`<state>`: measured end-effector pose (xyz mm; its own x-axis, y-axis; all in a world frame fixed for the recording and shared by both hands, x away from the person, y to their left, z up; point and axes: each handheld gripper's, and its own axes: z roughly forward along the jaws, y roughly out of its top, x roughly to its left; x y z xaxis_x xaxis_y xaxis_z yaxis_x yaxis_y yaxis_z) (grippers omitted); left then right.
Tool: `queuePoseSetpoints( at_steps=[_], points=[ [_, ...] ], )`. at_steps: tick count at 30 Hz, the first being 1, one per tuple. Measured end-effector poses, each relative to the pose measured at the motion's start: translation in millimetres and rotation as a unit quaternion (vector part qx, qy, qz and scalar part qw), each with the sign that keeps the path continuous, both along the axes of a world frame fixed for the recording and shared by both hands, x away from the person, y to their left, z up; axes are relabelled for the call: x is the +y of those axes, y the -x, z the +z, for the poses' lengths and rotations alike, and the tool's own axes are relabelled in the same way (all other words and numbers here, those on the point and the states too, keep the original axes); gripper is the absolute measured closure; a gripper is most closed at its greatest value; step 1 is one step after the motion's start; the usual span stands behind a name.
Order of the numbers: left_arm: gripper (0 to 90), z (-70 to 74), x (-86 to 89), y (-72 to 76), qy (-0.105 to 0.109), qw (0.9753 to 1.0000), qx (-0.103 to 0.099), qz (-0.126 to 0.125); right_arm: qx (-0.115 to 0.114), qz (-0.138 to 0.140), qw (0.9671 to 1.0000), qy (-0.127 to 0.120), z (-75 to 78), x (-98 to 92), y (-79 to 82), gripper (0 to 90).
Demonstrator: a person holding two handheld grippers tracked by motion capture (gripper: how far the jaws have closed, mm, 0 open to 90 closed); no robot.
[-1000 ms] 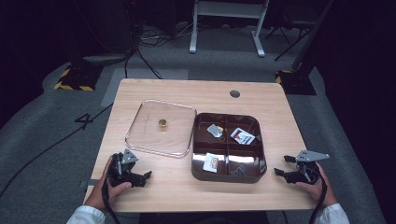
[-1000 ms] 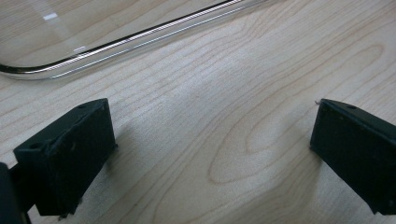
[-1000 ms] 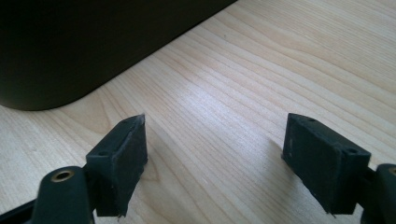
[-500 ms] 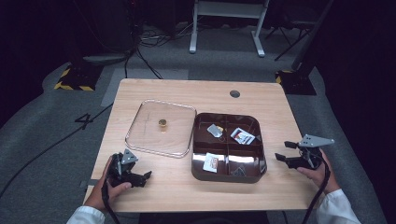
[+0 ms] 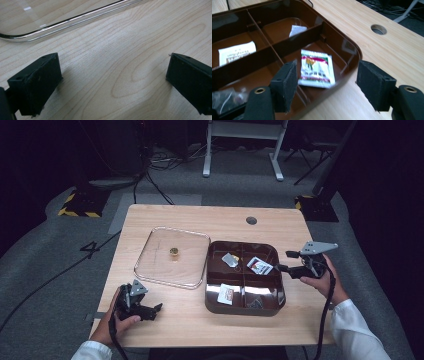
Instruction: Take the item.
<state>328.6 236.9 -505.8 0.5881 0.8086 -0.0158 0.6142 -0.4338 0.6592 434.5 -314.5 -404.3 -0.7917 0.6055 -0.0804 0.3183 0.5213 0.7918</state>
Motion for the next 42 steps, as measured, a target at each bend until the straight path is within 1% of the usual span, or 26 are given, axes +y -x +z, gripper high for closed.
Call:
queuePoseSetpoints(
  at_steps=[1, 2, 3, 6, 8, 9, 10, 13, 14, 16, 18, 19, 20, 21, 24, 25, 27, 29, 30, 35, 36, 37, 38, 39, 40, 42],
  points=[
    [0.1, 0.0, 0.0, 0.0, 0.0, 1.0, 0.0, 0.0, 0.0, 0.0, 1.0, 0.0, 0.0, 0.0, 0.0, 34.0],
    [0.1, 0.0, 0.0, 0.0, 0.0, 1.0, 0.0, 0.0, 0.003, 0.005, 1.0, -0.001, 0.4, 4.3, -2.8, 34.9],
    [0.1, 0.0, 0.0, 0.0, 0.0, 1.0, 0.0, 0.0, 0.005, 0.006, 1.0, 0.005, 0.3, 12.8, -7.5, 35.0],
    [0.1, 0.0, 0.0, 0.0, 0.0, 1.0, 0.0, 0.0, 0.011, 0.014, 0.9998, 0.005, -0.9, 20.0, -12.1, 34.2],
    [0.1, 0.0, 0.0, 0.0, 0.0, 1.0, 0.0, 0.0, 0.016, 0.02, 0.9995, 0.018, -3.5, 31.1, -18.2, 34.1],
    [0.1, 0.0, 0.0, 0.0, 0.0, 1.0, 0.0, 0.0, 0.016, 0.02, 0.9995, 0.018, -3.5, 31.1, -18.2, 34.1],
    [0.1, 0.0, 0.0, 0.0, 0.0, 1.0, 0.0, 0.0, 0.02, 0.022, 0.9992, 0.025, -5.0, 38.0, -21.8, 34.2],
    [0.1, 0.0, 0.0, 0.0, 0.0, 1.0, 0.0, 0.0, 0.022, 0.023, 0.9989, 0.033, -7.1, 44.4, -25.4, 35.6],
    [0.1, 0.0, 0.0, 0.0, 0.0, 1.0, 0.0, 0.0, 0.031, 0.027, 0.9982, 0.043, -10.5, 51.0, -29.4, 37.7],
    [0.1, 0.0, 0.0, 0.0, 0.0, 1.0, 0.0, 0.0, 0.036, 0.028, 0.9979, 0.045, -12.6, 54.1, -31.5, 39.2],
    [0.1, 0.0, 0.0, 0.0, 0.0, 1.0, 0.0, 0.0, 0.048, 0.033, 0.997, 0.05, -17.1, 60.2, -35.7, 41.2],
    [0.1, 0.0, 0.0, 0.0, 0.0, 1.0, 0.0, 0.0, 0.057, 0.037, 0.9958, 0.062, -21.5, 66.8, -39.1, 41.8],
    [0.1, 0.0, 0.0, 0.0, 0.0, 1.0, 0.0, 0.0, 0.057, 0.037, 0.9958, 0.062, -21.5, 66.8, -39.1, 41.8],
    [0.1, 0.0, 0.1, -0.1, 0.0, 1.0, 0.0, -0.001, 0.061, 0.039, 0.9945, 0.075, -25.4, 72.1, -42.3, 46.2],
    [0.1, 0.0, 0.1, -0.1, 0.0, 1.0, 0.0, -0.001, 0.074, 0.042, 0.993, 0.082, -29.1, 76.0, -45.9, 46.4],
    [0.1, 0.0, 0.1, -0.1, 0.0, 1.0, 0.0, -0.001, 0.082, 0.043, 0.9913, 0.093, -32.8, 79.8, -49.0, 46.4],
    [0.1, 0.0, 0.1, 0.0, 0.0, 1.0, 0.0, -0.001, 0.085, 0.042, 0.9906, 0.098, -34.6, 81.8, -50.1, 46.4],
    [0.1, 0.0, 0.1, -0.1, 0.0, 1.0, 0.0, -0.001, 0.091, 0.04, 0.9891, 0.109, -37.8, 85.6, -52.0, 46.4],
    [0.1, 0.0, 0.1, -0.1, 0.0, 1.0, 0.0, -0.001, 0.097, 0.041, 0.9875, 0.117, -40.8, 89.1, -53.5, 46.4],
    [0.1, 0.0, 0.1, -0.1, 0.0, 1.0, 0.0, -0.001, 0.104, 0.045, 0.9854, 0.127, -44.3, 95.1, -55.1, 45.9],
    [0.1, 0.0, 0.2, -0.1, 0.0, 1.0, 0.0, -0.001, 0.109, 0.049, 0.9836, 0.134, -46.4, 98.3, -55.6, 44.1],
    [0.1, 0.0, 0.2, -0.1, 0.0, 1.0, 0.0, -0.001, 0.109, 0.049, 0.9836, 0.134, -46.4, 98.3, -55.6, 44.1],
    [0.1, 0.0, 0.1, -0.1, 0.0, 1.0, 0.0, -0.001, 0.112, 0.045, 0.9825, 0.142, -48.2, 100.0, -55.7, 43.4],
    [0.1, 0.0, 0.1, -0.1, 0.0, 1.0, 0.0, -0.001, 0.119, 0.043, 0.9796, 0.156, -51.3, 102.2, -57.2, 43.0],
    [0.1, 0.0, 0.1, -0.1, 0.0, 1.0, 0.0, -0.001, 0.119, 0.043, 0.9796, 0.156, -51.3, 102.2, -57.2, 43.0],
    [0.1, 0.0, 0.1, -0.1, 0.0, 1.0, 0.0, -0.001, 0.122, 0.036, 0.9774, 0.169, -52.9, 103.8, -58.9, 42.9]
  ],
)
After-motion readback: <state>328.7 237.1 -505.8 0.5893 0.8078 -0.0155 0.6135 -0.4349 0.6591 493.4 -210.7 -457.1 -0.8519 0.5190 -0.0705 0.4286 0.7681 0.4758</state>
